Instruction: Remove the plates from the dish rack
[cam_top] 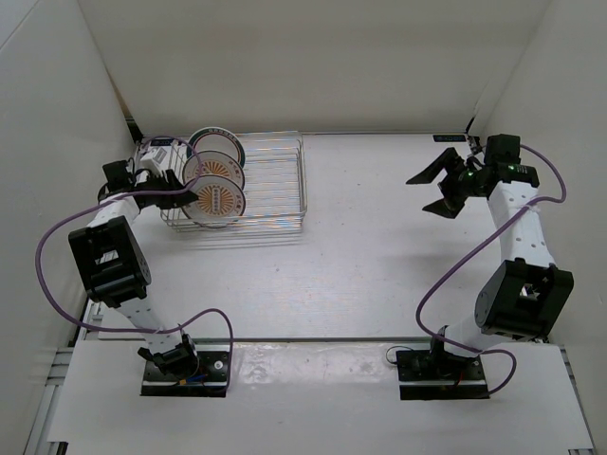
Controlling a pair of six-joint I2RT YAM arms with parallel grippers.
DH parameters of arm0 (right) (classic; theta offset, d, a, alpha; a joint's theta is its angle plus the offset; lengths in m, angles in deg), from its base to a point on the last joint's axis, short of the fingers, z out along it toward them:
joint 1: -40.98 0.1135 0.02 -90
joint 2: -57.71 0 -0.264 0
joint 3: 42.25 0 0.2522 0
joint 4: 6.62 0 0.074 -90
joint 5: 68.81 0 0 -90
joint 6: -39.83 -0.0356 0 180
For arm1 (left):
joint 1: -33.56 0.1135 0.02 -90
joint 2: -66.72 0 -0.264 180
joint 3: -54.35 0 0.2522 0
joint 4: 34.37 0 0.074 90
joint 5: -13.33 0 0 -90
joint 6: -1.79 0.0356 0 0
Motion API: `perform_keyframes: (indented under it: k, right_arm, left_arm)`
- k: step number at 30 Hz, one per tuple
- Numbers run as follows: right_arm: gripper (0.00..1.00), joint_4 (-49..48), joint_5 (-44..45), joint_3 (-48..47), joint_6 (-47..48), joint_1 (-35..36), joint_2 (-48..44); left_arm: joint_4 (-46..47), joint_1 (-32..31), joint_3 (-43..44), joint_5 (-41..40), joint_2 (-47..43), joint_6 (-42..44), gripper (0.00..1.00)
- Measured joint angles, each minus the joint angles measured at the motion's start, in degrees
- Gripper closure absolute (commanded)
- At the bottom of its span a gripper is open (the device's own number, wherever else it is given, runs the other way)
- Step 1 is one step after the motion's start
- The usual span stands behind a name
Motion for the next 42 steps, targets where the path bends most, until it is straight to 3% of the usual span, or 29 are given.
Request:
perform_keyframes:
  k: [5,10,22,29,34,37,42]
  right_arm:
    - [0.10,-1.27,-1.44,1.38,-1.09,-0.66,0.00]
    - [0.10,-2.23,-2.62,2.05,-1.99,-0.98,0.00]
    - [0.10,-3.61,-4.61,2.69,-3.43,-1.01,0.09]
    - [0.10,-4.17,-5.29,3.63,-4.13,-1.01,0.09]
    - [0.10,-4.96,-6.16,5.92,-5.20,-0.98,0.31]
    - [0.10,-5.33,-6.82,7.15,-5.88,-0.98,0.39]
    - [0.10,-5.14,-7.30,7.72,-5.11,-0.98,0.39]
  left_arm:
    - [1.81,0.00,0.00,0.74,0.00,-0.83,0.58]
    - [5.18,0.20,0.04,3.13,0.00,-3.21,0.71]
    - [19.74,1.42,1.01,8.22,-0.39,-16.41,0.79]
    - [30.18,3.13,2.58,6.84,-2.62,-27.32,1.00]
    - [35.01,3.89,0.50,5.60,-9.90,-34.21,1.00]
    - [36.24,3.93,-5.25,5.79,-17.53,-37.03,1.00]
    - [28.02,3.78,-19.87,6.95,-32.85,-36.44,1.00]
